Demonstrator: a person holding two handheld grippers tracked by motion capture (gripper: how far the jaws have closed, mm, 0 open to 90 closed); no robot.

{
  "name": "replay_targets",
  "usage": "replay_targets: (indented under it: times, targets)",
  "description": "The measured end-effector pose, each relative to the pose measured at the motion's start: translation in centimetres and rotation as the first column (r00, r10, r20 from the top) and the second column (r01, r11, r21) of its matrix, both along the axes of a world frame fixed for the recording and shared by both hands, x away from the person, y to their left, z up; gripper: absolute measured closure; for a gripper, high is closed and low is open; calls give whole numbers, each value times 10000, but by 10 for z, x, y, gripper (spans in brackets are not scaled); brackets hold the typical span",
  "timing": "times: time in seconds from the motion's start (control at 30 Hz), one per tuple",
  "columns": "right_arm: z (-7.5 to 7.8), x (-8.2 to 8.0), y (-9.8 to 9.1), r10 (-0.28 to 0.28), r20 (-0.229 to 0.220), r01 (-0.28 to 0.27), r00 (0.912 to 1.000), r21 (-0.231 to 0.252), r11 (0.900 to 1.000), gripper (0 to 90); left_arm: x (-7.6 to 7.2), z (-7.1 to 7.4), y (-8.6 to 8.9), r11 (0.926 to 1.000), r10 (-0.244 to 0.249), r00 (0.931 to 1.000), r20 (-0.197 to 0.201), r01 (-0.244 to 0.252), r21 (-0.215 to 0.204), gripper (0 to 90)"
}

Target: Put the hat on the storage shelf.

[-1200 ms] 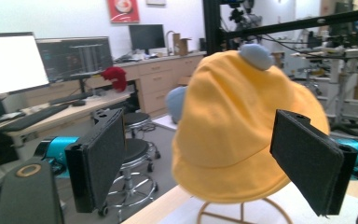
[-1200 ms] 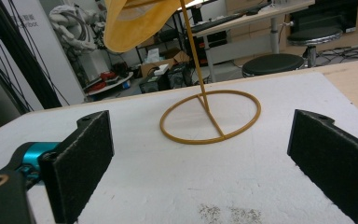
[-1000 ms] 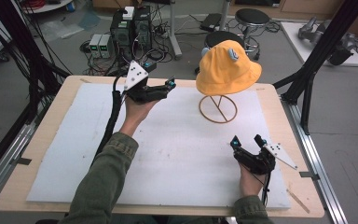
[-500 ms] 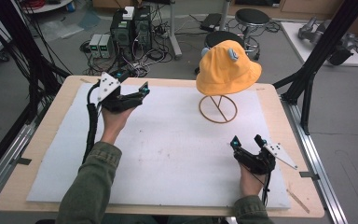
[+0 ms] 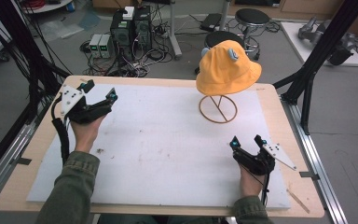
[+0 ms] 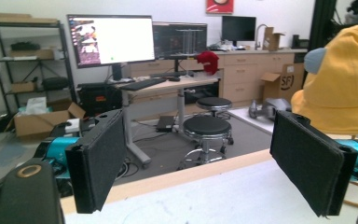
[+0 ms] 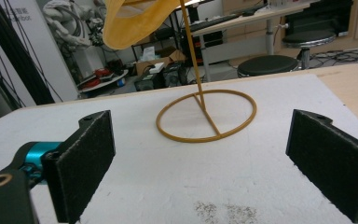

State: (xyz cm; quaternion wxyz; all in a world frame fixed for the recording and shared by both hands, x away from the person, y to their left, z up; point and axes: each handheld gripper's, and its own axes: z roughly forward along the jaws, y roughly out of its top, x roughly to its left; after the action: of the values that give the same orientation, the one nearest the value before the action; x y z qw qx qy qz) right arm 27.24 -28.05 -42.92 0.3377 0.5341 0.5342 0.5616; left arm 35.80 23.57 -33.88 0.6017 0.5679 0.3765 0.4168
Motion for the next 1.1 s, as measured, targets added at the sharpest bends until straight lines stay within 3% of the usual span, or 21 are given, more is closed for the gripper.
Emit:
replay_targets:
  times: [0.27, 0.37, 0.57, 0.73, 0.83, 0.93, 1.1]
  targets:
    - [1, -3, 1, -536, 91, 538, 9985, -181, 9984, 67, -19, -20, 35, 9968, 792, 9966, -245, -793, -49, 195]
    - [1, -5, 4, -674, 78, 676, 9977, -372, 9970, 67, -24, -23, 47, 9936, 1079, 9939, -235, -1086, -309, 194]
    - [1, -6, 10, -678, 142, 688, 9976, -949, 9931, 67, -41, -33, 68, 9872, 1538, 9876, -311, -1550, -387, 210]
    - [2, -8, 8, -964, 232, 982, 9951, -987, 9903, 67, -58, -39, 87, 9702, 2278, 9731, -348, -2299, -769, 214]
    - [1, -8, 4, -1111, 113, 1116, 9937, -640, 9917, 67, -66, -45, 94, 9670, 2470, 9682, -407, -2490, -540, 210]
    - [1, -8, 2, -1163, 76, 1166, 9932, -610, 9913, 66, -75, -53, 99, 9634, 2661, 9628, -481, -2672, -191, 208]
    - [1, -10, 4, -1097, 130, 1104, 9939, -765, 9909, 67, -90, -68, 107, 9513, 3060, 9503, -566, -3076, -204, 208]
